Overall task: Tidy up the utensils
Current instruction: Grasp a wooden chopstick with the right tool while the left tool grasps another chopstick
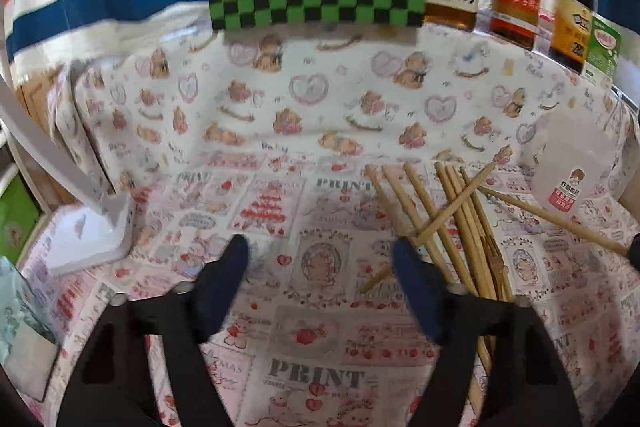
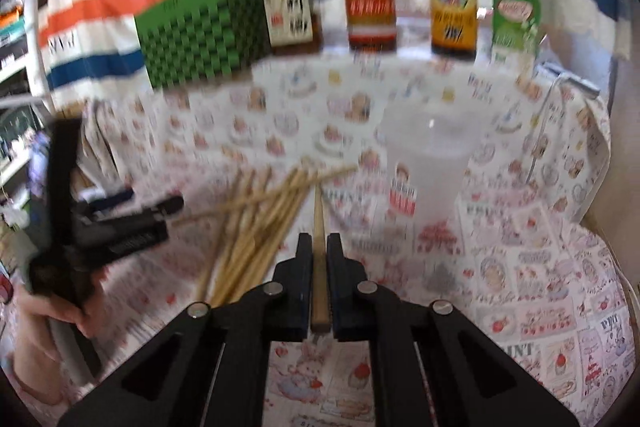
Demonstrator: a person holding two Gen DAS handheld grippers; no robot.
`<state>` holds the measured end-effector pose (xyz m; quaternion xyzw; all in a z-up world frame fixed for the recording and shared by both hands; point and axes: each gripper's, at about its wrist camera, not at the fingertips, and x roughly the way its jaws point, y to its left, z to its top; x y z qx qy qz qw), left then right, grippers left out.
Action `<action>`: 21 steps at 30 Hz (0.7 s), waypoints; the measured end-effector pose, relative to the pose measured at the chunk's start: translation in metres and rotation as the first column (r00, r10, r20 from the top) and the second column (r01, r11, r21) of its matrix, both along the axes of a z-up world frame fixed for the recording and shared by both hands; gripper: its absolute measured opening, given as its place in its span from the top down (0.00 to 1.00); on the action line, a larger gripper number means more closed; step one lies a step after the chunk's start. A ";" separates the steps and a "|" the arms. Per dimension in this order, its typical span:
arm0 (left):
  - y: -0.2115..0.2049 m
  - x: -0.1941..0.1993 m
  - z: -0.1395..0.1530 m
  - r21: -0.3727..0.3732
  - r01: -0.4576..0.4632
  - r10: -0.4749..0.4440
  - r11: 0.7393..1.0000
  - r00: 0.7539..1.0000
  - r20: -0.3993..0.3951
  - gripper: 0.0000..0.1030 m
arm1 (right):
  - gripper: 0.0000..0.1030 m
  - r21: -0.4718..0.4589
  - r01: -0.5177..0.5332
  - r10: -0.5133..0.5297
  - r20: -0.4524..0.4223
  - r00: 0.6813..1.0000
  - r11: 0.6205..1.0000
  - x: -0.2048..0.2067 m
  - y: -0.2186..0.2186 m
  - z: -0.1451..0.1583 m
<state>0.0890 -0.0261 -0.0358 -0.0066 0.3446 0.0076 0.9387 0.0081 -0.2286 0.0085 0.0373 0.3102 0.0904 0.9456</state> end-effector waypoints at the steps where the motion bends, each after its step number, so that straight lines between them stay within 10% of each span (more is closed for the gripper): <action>1: 0.003 0.001 -0.002 -0.036 0.013 -0.013 0.999 1.000 -0.011 0.36 | 0.93 0.008 -0.004 0.004 0.025 1.000 1.000 -0.002 -0.002 0.004; 8: 0.015 0.014 -0.012 -0.295 0.121 -0.147 0.948 0.987 -0.066 0.42 | 0.94 0.073 0.011 -0.015 0.065 0.998 0.997 -0.003 -0.016 0.014; 15: 0.001 0.030 -0.026 -0.406 0.156 -0.223 0.901 0.967 -0.123 0.52 | 0.94 0.102 0.022 -0.026 0.042 0.999 0.995 0.000 -0.026 0.010; 18: 0.005 0.030 -0.026 -0.424 0.130 -0.204 0.896 0.970 -0.135 0.77 | 0.94 0.109 0.023 -0.027 0.038 0.999 0.994 0.001 -0.027 0.011; 21: 0.011 0.028 -0.022 -0.455 0.145 -0.210 0.878 0.973 -0.094 0.81 | 0.94 0.106 0.022 -0.027 0.039 0.999 0.994 0.001 -0.028 0.010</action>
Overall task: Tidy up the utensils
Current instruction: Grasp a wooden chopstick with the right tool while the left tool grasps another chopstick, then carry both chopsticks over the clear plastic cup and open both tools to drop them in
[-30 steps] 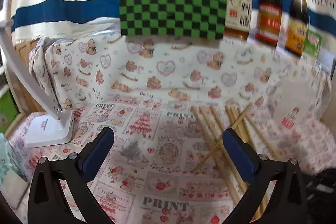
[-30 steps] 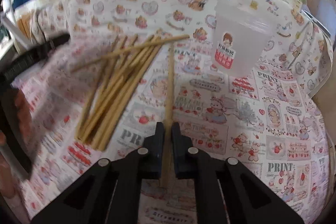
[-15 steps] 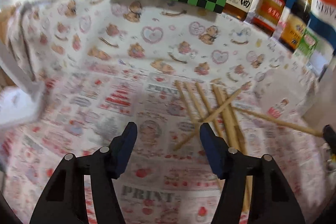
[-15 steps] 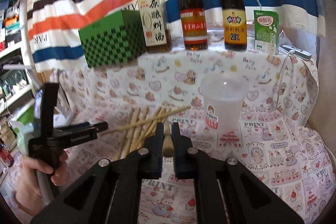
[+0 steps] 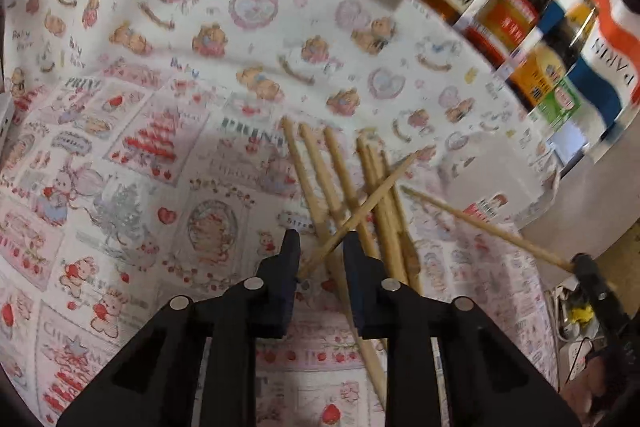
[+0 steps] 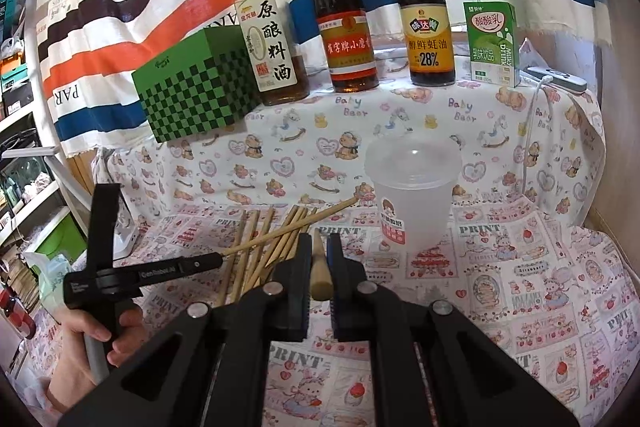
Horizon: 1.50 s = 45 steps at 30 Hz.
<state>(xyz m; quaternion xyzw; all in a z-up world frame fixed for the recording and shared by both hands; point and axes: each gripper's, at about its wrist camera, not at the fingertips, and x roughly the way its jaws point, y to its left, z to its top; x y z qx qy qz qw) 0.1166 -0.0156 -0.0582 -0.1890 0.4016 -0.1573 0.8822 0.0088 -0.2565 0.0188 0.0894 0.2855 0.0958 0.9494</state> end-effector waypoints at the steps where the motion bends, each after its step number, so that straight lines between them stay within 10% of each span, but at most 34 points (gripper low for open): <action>1: 0.000 -0.003 0.005 0.002 0.001 -0.001 1.000 1.000 0.027 0.82 | 0.94 -0.001 -0.001 0.001 -0.001 1.000 1.000 0.000 0.000 0.000; 11: 0.009 -0.065 0.075 -0.026 -0.057 0.062 0.998 0.911 0.408 0.96 | 0.94 0.018 0.030 -0.030 0.003 1.000 0.999 0.000 -0.007 0.002; 30: 0.011 -0.107 0.112 -0.008 -0.117 0.099 0.993 0.799 0.593 0.96 | 0.94 0.057 0.082 -0.089 0.124 0.988 0.995 -0.012 -0.021 0.023; 45: -0.047 -0.066 0.196 0.174 -0.104 -0.010 0.979 0.830 0.557 0.96 | 0.94 0.006 0.101 -0.100 0.167 0.981 0.995 0.016 -0.043 0.107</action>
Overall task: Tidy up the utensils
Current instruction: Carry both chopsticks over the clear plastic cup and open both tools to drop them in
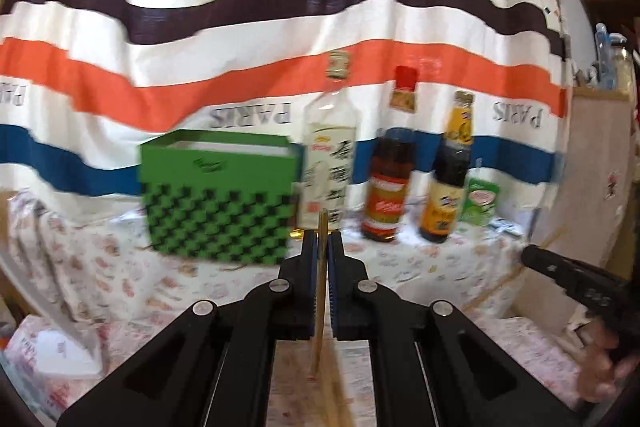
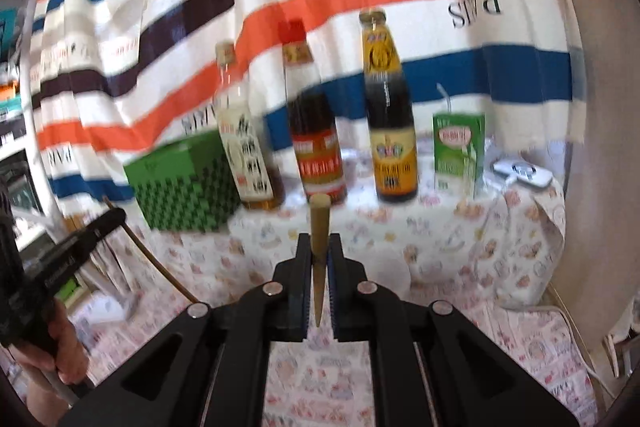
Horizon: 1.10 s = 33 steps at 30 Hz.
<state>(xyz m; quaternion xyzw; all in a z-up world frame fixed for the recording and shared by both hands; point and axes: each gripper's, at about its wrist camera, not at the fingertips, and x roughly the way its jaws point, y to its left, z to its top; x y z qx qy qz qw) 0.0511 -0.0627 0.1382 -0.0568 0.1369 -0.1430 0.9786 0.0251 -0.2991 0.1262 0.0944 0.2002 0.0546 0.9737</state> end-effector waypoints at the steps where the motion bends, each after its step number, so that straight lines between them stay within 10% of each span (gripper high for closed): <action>1: -0.003 0.005 0.007 -0.014 0.007 -0.007 1.000 1.000 -0.018 0.96 | 0.94 0.008 0.009 -0.009 0.009 1.000 1.000 0.003 -0.004 0.004; 19: -0.100 0.057 0.057 -0.005 0.175 -0.174 0.985 0.983 0.059 0.96 | 0.94 0.222 0.130 -0.173 0.185 0.967 0.966 0.013 -0.085 0.013; 33: -0.133 0.094 -0.005 0.004 0.178 -0.177 0.984 0.982 -0.066 0.96 | 0.94 0.209 0.161 -0.135 -0.133 0.982 0.965 0.077 -0.090 -0.041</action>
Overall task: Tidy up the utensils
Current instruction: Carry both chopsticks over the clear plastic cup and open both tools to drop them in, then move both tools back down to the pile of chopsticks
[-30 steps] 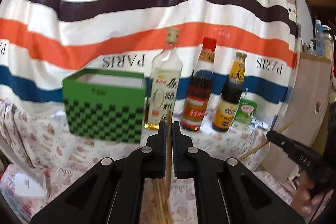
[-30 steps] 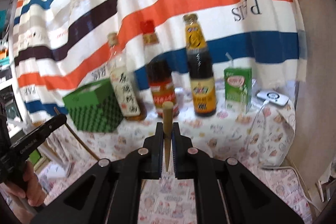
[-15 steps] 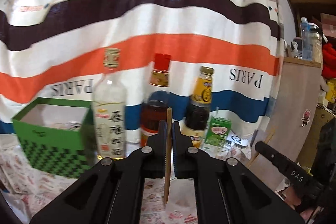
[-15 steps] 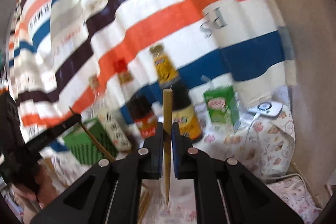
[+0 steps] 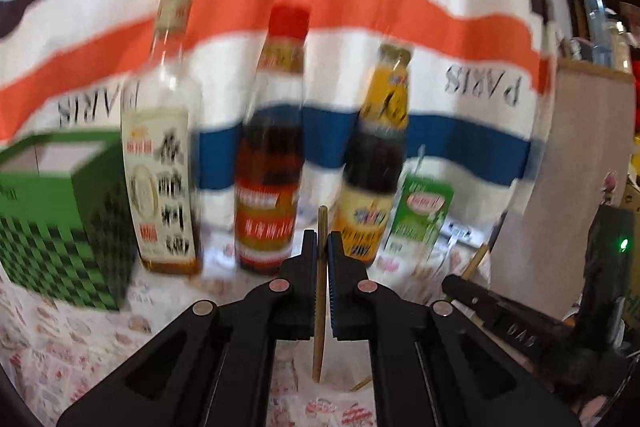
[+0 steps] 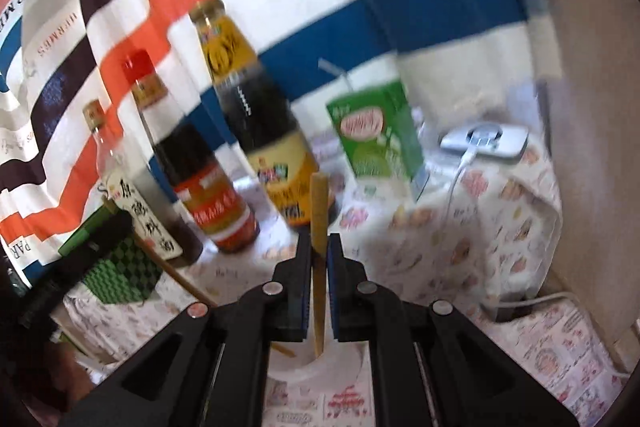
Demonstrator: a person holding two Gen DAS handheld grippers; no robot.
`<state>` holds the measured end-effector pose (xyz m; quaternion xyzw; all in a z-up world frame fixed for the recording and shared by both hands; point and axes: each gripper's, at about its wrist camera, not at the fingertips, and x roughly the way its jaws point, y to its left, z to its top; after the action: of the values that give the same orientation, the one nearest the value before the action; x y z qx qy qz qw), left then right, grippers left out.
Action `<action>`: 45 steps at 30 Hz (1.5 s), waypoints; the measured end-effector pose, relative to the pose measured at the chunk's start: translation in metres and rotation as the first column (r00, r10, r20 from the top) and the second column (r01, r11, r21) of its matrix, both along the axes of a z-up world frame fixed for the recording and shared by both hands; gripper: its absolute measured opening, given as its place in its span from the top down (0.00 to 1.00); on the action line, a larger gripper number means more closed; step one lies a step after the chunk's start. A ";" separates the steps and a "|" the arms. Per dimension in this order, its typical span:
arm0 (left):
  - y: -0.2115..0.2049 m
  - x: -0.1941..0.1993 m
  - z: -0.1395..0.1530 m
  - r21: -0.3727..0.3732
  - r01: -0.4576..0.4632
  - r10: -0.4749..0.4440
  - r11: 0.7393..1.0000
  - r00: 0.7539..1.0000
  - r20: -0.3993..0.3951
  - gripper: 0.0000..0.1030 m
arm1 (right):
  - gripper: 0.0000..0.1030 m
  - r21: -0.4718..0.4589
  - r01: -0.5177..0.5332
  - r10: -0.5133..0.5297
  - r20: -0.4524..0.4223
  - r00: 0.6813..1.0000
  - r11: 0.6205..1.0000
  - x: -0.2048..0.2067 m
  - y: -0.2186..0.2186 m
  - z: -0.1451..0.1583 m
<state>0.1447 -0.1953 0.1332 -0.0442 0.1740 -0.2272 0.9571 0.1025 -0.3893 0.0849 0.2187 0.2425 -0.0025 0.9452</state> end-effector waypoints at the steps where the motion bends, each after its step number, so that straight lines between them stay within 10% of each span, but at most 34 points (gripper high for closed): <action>1: 0.001 0.004 -0.006 0.000 -0.004 0.004 1.000 1.000 -0.020 0.96 | 0.94 0.011 -0.004 0.004 -0.018 1.000 1.000 0.003 0.000 -0.003; 8: 0.003 0.017 -0.017 0.045 -0.009 0.014 0.999 0.993 -0.113 0.96 | 0.92 0.032 -0.014 0.017 -0.086 0.996 0.999 0.010 -0.003 -0.014; 10: 0.005 0.017 -0.016 0.052 -0.032 0.038 0.998 0.994 -0.107 0.95 | 0.77 0.044 -0.020 0.025 -0.110 0.994 0.999 0.013 -0.003 -0.015; 11: 0.006 0.017 -0.016 0.052 -0.045 0.050 0.998 0.994 -0.101 0.92 | 0.60 0.054 -0.030 0.037 -0.130 0.991 0.998 0.014 -0.003 -0.017; 15: 0.019 0.011 -0.015 0.044 -0.071 0.074 0.996 0.995 -0.067 0.60 | 0.50 0.054 -0.071 0.081 -0.211 0.974 0.996 0.021 0.002 -0.020; 28: 0.086 -0.052 -0.011 0.090 -0.210 0.202 0.974 0.975 0.095 0.20 | 0.43 -0.055 -0.203 0.180 -0.283 0.942 0.978 0.009 0.057 -0.021; 45: 0.156 -0.130 -0.061 0.071 -0.332 0.318 0.941 0.935 0.159 0.01 | 0.35 -0.137 -0.212 0.179 -0.221 0.959 0.968 -0.056 0.105 -0.018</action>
<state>0.0144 -0.0393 0.0724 -0.0092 0.1051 -0.0598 0.9926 0.0462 -0.2846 0.0670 0.1157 0.3588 0.0490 0.9249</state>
